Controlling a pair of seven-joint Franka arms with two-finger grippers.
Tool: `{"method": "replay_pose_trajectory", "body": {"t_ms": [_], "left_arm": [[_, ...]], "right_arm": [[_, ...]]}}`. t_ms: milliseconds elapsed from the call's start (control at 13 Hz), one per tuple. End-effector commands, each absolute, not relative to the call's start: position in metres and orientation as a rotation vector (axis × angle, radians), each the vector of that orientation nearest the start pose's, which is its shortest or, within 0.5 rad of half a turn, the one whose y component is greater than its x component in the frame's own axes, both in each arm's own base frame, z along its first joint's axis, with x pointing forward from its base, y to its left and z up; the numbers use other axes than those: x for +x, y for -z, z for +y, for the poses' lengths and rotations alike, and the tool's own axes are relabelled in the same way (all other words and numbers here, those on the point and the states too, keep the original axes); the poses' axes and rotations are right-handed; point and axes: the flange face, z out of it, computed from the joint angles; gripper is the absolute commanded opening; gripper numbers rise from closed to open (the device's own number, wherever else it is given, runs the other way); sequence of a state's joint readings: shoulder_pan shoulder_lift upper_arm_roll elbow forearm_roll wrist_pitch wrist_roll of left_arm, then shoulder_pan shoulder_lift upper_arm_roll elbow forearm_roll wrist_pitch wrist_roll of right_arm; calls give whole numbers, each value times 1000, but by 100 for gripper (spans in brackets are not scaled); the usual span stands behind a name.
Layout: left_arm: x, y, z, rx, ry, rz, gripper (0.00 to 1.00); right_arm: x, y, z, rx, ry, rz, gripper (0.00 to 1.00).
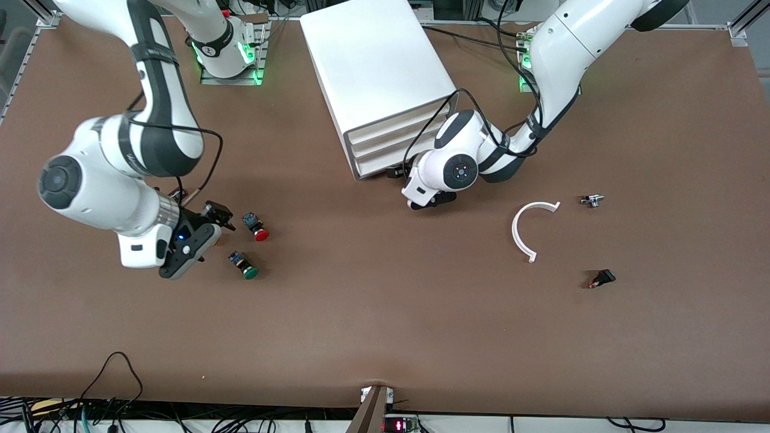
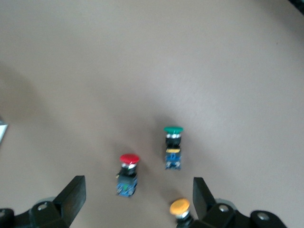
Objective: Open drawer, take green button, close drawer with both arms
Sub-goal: 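Set the green button beside the red button with the right gripper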
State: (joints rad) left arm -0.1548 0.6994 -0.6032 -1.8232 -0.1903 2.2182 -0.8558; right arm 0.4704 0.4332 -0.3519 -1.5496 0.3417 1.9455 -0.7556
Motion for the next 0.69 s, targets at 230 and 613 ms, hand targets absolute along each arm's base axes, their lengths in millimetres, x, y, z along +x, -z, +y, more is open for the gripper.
{"method": "replay_pose_trajectory", "body": {"t_ms": [230,613], "left_arm": [[456,-213,-420,-3191,-883,-534,100],[496,-268,-378,-3194,-759,-546,100]], "right_arm": [[629,-523,127,-2835,-52,-872,100],[601,-594,47,-2998,-49,-867,100]]}}
